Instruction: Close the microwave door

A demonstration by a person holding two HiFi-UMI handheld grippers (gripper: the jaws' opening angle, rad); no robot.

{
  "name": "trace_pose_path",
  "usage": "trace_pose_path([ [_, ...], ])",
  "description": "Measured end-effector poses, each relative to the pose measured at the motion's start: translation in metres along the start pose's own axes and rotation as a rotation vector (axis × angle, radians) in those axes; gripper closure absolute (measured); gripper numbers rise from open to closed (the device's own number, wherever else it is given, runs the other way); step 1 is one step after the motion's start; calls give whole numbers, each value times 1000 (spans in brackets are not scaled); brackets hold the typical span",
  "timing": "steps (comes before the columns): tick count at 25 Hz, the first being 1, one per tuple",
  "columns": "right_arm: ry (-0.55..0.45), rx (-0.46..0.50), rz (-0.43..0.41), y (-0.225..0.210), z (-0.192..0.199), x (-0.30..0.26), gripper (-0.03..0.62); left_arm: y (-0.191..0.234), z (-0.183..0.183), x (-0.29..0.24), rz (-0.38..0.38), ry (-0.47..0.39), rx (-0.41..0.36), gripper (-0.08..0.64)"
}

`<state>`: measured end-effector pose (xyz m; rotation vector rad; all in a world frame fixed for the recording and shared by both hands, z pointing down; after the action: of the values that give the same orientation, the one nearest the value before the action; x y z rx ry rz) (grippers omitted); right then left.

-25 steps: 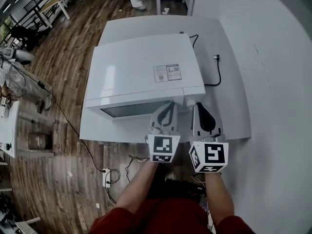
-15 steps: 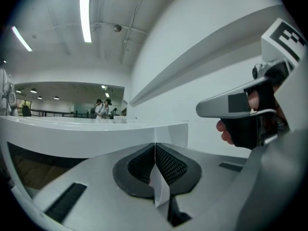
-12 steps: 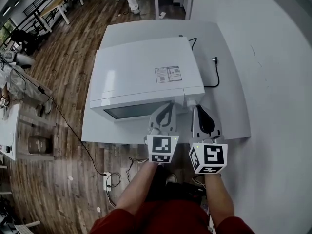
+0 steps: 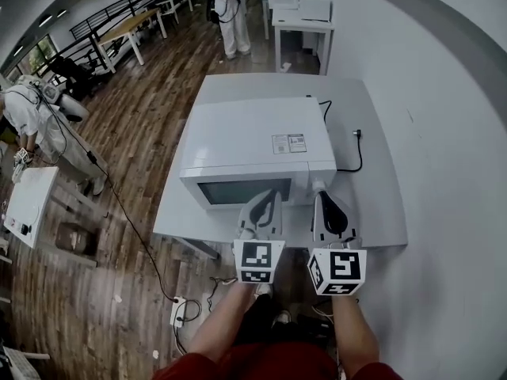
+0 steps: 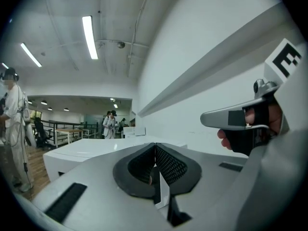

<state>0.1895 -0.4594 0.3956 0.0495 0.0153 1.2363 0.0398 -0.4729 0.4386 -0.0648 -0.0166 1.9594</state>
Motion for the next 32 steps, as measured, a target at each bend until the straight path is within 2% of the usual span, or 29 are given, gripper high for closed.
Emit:
trace_pose_path([
  [9,-111,-4,-59,22,-49,38,565,14,-57,80,-111,-53,-16,534],
  [16,-151,6,-66,49,-74,45,565,38,-90,119,-140,-99,-1,534],
  [23,-173,20,-74,90,-90,47,565,75,-98,154,-172,-126,44,534],
  [32,-180,37,-84,120,-97,44,565,94,-103,175,-165,-143,27,534],
])
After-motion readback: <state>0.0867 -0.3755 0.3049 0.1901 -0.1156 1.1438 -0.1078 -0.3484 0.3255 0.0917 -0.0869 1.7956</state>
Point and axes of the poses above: the fingertips, and each gripper's own axes: x backward along the fingers, y to its left, z out of its underside, the point moved 8 cm from there along x, backward along the fingers, and after that the axes turned 4 degrees about z, right-handed, at the moved point
